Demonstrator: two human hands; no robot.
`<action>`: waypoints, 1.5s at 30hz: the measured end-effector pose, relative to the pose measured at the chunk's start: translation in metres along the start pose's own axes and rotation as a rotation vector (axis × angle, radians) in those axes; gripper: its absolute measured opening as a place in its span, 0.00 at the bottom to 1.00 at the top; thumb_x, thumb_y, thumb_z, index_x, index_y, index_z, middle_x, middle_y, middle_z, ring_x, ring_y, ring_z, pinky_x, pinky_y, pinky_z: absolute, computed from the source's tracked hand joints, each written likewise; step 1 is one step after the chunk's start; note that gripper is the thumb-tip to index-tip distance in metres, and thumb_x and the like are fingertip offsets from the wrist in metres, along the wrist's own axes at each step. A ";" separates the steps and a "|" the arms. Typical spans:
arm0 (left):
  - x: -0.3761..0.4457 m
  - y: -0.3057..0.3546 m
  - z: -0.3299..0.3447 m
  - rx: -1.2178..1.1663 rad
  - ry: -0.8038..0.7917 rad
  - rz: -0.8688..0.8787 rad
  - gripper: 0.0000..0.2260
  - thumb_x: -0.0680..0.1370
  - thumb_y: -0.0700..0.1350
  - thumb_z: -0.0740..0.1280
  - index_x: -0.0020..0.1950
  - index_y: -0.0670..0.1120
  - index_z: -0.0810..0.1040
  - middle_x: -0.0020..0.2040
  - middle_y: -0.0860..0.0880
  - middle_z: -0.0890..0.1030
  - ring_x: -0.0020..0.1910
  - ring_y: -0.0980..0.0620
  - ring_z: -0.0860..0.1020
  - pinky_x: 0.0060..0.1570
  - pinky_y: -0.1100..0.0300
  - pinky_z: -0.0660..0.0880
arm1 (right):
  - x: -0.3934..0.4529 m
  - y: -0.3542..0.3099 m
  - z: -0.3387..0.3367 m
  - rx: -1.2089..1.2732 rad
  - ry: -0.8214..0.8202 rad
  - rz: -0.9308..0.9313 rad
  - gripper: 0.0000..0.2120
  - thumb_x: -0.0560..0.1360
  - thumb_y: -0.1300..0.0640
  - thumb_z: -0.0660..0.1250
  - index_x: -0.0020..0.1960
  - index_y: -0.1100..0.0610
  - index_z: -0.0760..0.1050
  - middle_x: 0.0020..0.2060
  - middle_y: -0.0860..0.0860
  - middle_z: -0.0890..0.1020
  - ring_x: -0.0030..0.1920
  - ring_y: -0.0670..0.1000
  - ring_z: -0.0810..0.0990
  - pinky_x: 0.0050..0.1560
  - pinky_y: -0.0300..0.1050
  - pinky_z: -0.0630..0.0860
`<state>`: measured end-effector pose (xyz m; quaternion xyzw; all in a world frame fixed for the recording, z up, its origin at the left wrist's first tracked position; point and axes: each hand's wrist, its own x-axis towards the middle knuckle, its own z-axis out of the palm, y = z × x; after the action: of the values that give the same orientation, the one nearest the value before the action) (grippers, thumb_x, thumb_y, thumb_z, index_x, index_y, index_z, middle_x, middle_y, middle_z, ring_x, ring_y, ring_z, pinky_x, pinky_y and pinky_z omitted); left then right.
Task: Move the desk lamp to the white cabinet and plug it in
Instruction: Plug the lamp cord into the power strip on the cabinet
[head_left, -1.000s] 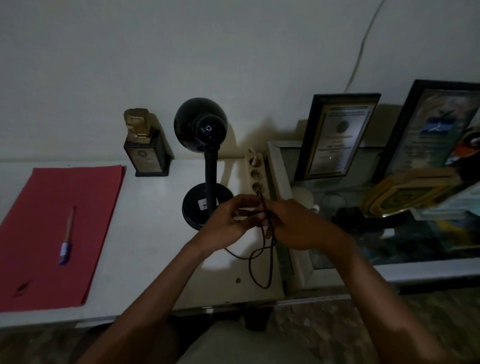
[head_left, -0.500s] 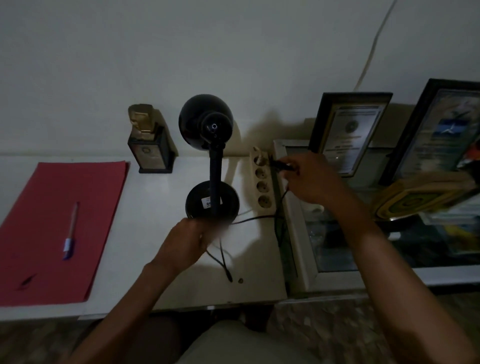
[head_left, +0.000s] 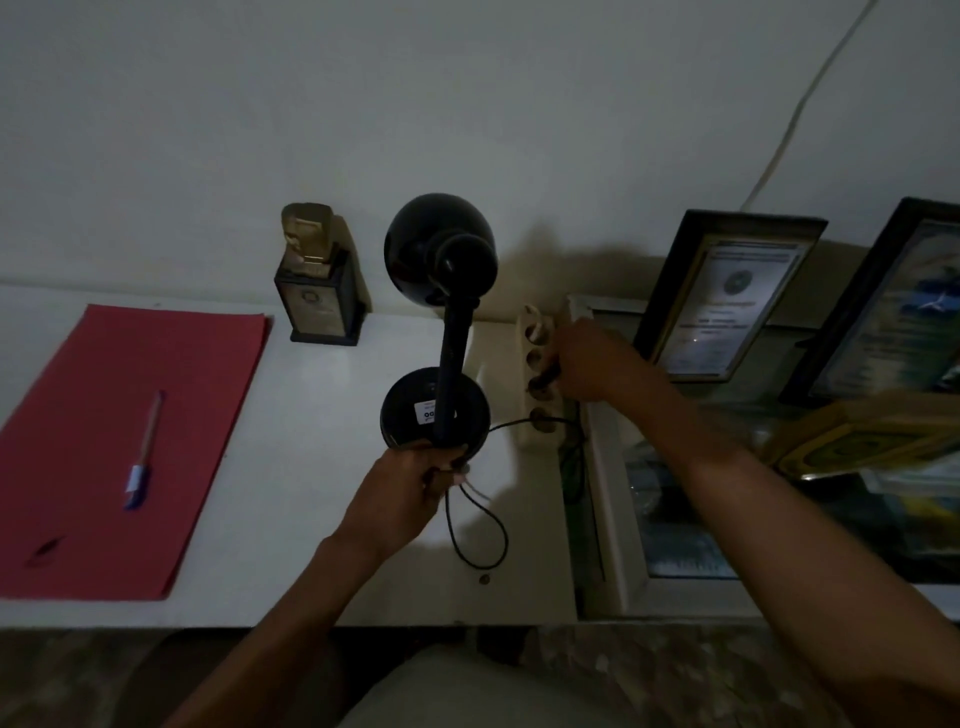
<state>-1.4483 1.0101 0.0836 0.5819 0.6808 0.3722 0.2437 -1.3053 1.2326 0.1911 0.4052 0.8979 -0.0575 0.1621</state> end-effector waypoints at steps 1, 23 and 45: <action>0.000 0.001 0.003 -0.025 -0.020 0.001 0.15 0.77 0.39 0.70 0.62 0.51 0.81 0.54 0.54 0.85 0.53 0.59 0.82 0.54 0.59 0.80 | 0.002 0.000 0.000 -0.038 0.004 -0.003 0.16 0.76 0.57 0.69 0.63 0.60 0.77 0.60 0.58 0.79 0.57 0.56 0.79 0.44 0.44 0.72; -0.013 -0.008 0.010 0.016 0.003 0.033 0.09 0.77 0.42 0.70 0.55 0.52 0.83 0.40 0.59 0.79 0.36 0.66 0.77 0.39 0.64 0.77 | 0.005 0.001 0.003 -0.295 -0.012 -0.181 0.16 0.78 0.58 0.66 0.65 0.53 0.79 0.65 0.54 0.77 0.62 0.56 0.78 0.59 0.49 0.73; -0.002 -0.005 0.008 -0.016 0.010 0.015 0.10 0.76 0.39 0.71 0.53 0.53 0.84 0.41 0.66 0.78 0.39 0.61 0.79 0.38 0.72 0.74 | -0.013 0.002 0.028 0.345 0.293 0.115 0.15 0.70 0.53 0.74 0.55 0.57 0.85 0.52 0.54 0.86 0.52 0.54 0.84 0.52 0.44 0.81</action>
<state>-1.4447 1.0095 0.0751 0.5833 0.6746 0.3823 0.2421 -1.2889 1.2176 0.1694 0.4812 0.8642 -0.1416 -0.0388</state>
